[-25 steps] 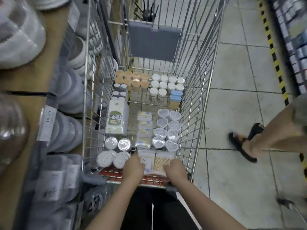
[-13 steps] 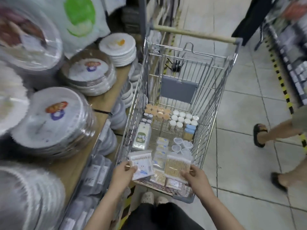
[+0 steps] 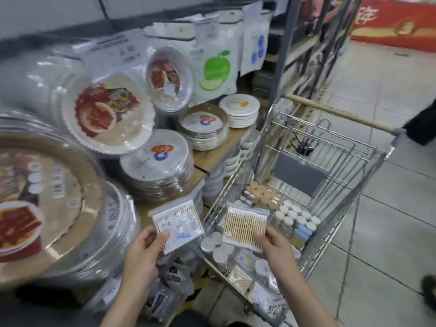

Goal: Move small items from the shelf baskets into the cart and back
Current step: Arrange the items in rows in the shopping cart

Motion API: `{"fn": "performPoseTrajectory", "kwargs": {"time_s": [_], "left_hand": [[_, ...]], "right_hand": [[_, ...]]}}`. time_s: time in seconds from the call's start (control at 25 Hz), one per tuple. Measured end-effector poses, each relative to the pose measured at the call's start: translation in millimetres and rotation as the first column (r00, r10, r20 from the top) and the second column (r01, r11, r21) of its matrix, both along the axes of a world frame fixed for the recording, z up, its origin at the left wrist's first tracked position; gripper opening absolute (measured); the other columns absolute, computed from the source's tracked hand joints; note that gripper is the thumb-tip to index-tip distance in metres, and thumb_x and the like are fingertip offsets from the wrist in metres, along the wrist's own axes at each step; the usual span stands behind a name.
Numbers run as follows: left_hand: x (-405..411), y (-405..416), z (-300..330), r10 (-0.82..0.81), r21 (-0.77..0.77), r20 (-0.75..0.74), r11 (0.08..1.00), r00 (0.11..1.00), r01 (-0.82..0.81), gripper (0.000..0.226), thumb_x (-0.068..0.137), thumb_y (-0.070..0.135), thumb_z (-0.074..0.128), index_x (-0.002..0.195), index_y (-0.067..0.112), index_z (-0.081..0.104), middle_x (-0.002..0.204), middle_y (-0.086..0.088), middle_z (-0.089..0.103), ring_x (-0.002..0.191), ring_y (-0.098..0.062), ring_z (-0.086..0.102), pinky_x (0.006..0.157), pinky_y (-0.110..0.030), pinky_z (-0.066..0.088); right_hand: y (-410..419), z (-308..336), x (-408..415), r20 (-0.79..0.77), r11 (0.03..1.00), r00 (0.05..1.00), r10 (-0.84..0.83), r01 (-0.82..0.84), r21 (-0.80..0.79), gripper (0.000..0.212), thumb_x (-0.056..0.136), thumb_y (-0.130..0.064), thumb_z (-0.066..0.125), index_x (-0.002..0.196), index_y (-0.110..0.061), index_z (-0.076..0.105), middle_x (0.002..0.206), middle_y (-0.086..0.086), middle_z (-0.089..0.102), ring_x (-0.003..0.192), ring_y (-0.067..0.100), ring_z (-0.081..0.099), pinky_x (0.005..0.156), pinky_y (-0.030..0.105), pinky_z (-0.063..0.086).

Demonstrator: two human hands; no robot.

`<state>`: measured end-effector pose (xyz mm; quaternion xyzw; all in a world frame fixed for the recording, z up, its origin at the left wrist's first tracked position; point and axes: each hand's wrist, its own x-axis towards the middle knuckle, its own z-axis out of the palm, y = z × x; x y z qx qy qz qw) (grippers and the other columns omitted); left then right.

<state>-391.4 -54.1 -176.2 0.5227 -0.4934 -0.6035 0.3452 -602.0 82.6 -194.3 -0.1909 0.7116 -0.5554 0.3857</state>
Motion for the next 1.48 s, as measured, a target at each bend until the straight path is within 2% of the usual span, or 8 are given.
{"fn": "performPoseTrajectory", "kwargs": {"time_s": [0.12, 0.24, 0.44, 0.56, 0.64, 0.96, 1.2, 1.48], "left_hand": [[23.5, 8.3, 13.3, 0.106, -0.035, -0.040, 0.994, 0.994, -0.108, 0.031, 0.083, 0.023, 0.068, 0.108, 0.005, 0.064, 0.104, -0.011, 0.069, 0.101, -0.031, 0.064, 0.095, -0.050, 0.047], [44.6, 22.0, 35.3, 0.162, -0.105, -0.098, 0.979, 0.982, -0.172, 0.013, 0.086, 0.012, 0.064, 0.097, 0.008, 0.066, 0.093, -0.006, 0.071, 0.094, -0.028, 0.064, 0.088, -0.041, 0.047], [114.0, 62.0, 61.5, 0.236, -0.194, -0.131, 0.946, 0.963, -0.259, 0.007, 0.086, 0.010, 0.064, 0.085, 0.014, 0.070, 0.083, -0.003, 0.073, 0.081, -0.017, 0.065, 0.080, -0.033, 0.048], [179.5, 95.5, 67.9, 0.337, -0.194, -0.142, 0.912, 0.931, -0.360, 0.009, 0.087, 0.006, 0.061, 0.086, 0.011, 0.068, 0.080, -0.001, 0.074, 0.073, -0.012, 0.064, 0.064, -0.024, 0.050], [224.3, 120.4, 70.7, 0.410, -0.186, -0.147, 0.883, 0.900, -0.432, 0.010, 0.087, 0.005, 0.060, 0.087, 0.011, 0.068, 0.082, -0.001, 0.074, 0.074, -0.011, 0.065, 0.066, -0.020, 0.051], [360.4, 212.6, 83.2, 0.623, -0.173, -0.118, 0.754, 0.774, -0.633, 0.006, 0.085, 0.009, 0.064, 0.086, 0.012, 0.069, 0.084, -0.003, 0.074, 0.083, -0.020, 0.066, 0.078, -0.032, 0.050], [395.5, 231.1, 99.9, 0.640, -0.224, -0.105, 0.730, 0.761, -0.645, 0.015, 0.076, 0.035, 0.071, 0.087, 0.025, 0.072, 0.091, -0.010, 0.071, 0.088, -0.030, 0.065, 0.085, -0.046, 0.050], [400.0, 200.1, 124.6, 0.640, -0.253, -0.117, 0.721, 0.760, -0.646, 0.026, 0.075, 0.034, 0.062, 0.094, 0.019, 0.071, 0.094, -0.007, 0.072, 0.093, -0.029, 0.066, 0.090, -0.049, 0.051]], "right_hand": [[-6.6, 18.5, 13.3, -0.022, 0.996, 0.998, 0.067, -0.068, -0.052, 0.021, 0.096, -0.023, 0.053, 0.112, -0.021, 0.065, 0.108, -0.007, 0.070, 0.101, 0.010, 0.065, 0.079, 0.027, 0.054], [-13.8, 39.8, 28.1, -0.071, 0.983, 0.986, 0.149, -0.155, -0.096, 0.017, 0.096, -0.022, 0.052, 0.103, -0.026, 0.067, 0.100, -0.008, 0.072, 0.095, 0.011, 0.067, 0.087, 0.037, 0.055], [-17.3, 62.6, 84.8, -0.059, 0.953, 0.970, 0.235, -0.242, -0.183, 0.016, 0.096, -0.022, 0.053, 0.097, -0.025, 0.068, 0.096, -0.006, 0.074, 0.091, 0.012, 0.068, 0.071, 0.026, 0.053], [-12.7, 66.4, 139.5, -0.022, 0.938, 0.957, 0.290, -0.289, -0.192, 0.016, 0.094, -0.025, 0.054, 0.101, -0.023, 0.069, 0.099, -0.004, 0.073, 0.098, 0.018, 0.067, 0.088, 0.040, 0.052], [-5.3, 68.8, 180.2, 0.000, 0.923, 0.939, 0.345, -0.339, -0.184, 0.017, 0.092, -0.027, 0.055, 0.097, -0.022, 0.071, 0.099, -0.001, 0.074, 0.101, 0.023, 0.066, 0.093, 0.045, 0.049], [34.8, 92.9, 338.2, -0.050, 0.736, 0.751, 0.658, -0.656, -0.168, 0.025, 0.078, -0.040, 0.057, 0.093, -0.025, 0.071, 0.096, -0.005, 0.074, 0.094, 0.016, 0.068, 0.093, 0.045, 0.050], [36.2, 115.3, 400.6, -0.129, 0.523, 0.556, 0.821, -0.823, -0.220, 0.019, 0.092, -0.020, 0.052, 0.102, -0.019, 0.068, 0.096, -0.008, 0.074, 0.092, 0.007, 0.068, 0.073, 0.015, 0.051], [-9.2, 133.7, 432.5, -0.046, 0.484, 0.509, 0.859, -0.839, -0.248, 0.020, 0.093, -0.019, 0.051, 0.102, -0.019, 0.069, 0.097, -0.002, 0.074, 0.093, 0.015, 0.069, 0.093, 0.044, 0.051]]}}
